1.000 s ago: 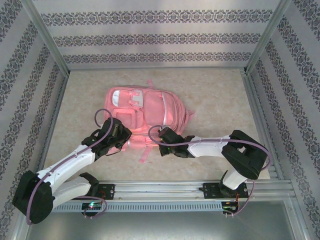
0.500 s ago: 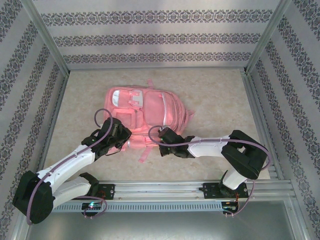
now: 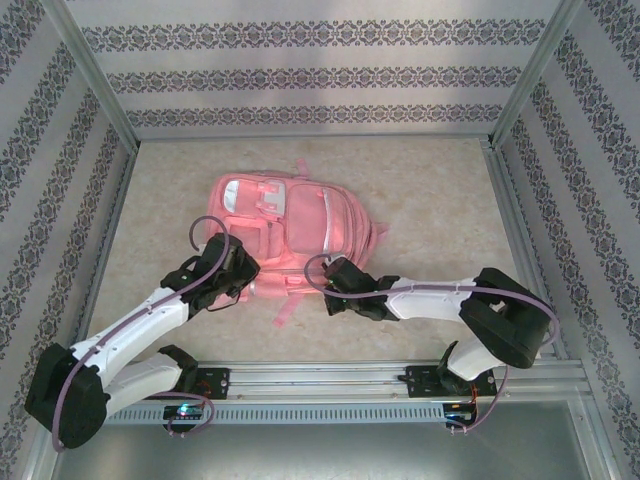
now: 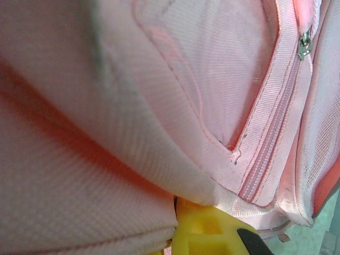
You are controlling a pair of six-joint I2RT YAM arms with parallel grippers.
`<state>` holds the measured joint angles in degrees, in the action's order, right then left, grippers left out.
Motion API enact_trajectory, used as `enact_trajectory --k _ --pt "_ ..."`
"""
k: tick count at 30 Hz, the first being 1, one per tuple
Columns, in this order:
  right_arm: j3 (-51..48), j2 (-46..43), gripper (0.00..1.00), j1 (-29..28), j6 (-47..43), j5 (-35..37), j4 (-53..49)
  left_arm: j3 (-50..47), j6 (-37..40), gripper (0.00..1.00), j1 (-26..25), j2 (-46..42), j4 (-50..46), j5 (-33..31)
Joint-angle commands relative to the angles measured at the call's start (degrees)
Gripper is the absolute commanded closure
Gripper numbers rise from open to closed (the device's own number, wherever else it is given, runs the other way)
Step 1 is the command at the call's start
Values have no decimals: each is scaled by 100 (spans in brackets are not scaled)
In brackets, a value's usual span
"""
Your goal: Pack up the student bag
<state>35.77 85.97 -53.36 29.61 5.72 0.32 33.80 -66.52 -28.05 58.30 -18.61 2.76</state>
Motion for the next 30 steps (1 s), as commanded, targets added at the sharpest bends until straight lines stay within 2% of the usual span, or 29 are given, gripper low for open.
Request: enact_trajectory --k 1,7,10,15,19,23,27,30 --pt "-303 -267 100 137 -34 575 -515 79 554 99 268 -106 -1002 -813" --pt "-416 -503 100 138 -237 163 -130 30 623 99 378 14 -952 -661" --pt "-320 -449 100 138 -361 -372 -38 24 692 98 497 -21 -960 -634" --pt "106 -113 100 -143 -50 -701 21 328 970 92 933 25 -1256 -475" --pt "615 328 100 -605 72 -515 207 683 1114 73 1400 75 -1726 -367" --pt "1025 895 100 -684 445 -331 625 993 941 59 1573 22 -2244 -409" --pt "1361 1338 100 -701 714 -494 1091 658 322 55 1561 -335 -2135 271" --pt "1632 1589 100 -745 738 -543 1103 316 -199 54 1344 -551 -1918 665"
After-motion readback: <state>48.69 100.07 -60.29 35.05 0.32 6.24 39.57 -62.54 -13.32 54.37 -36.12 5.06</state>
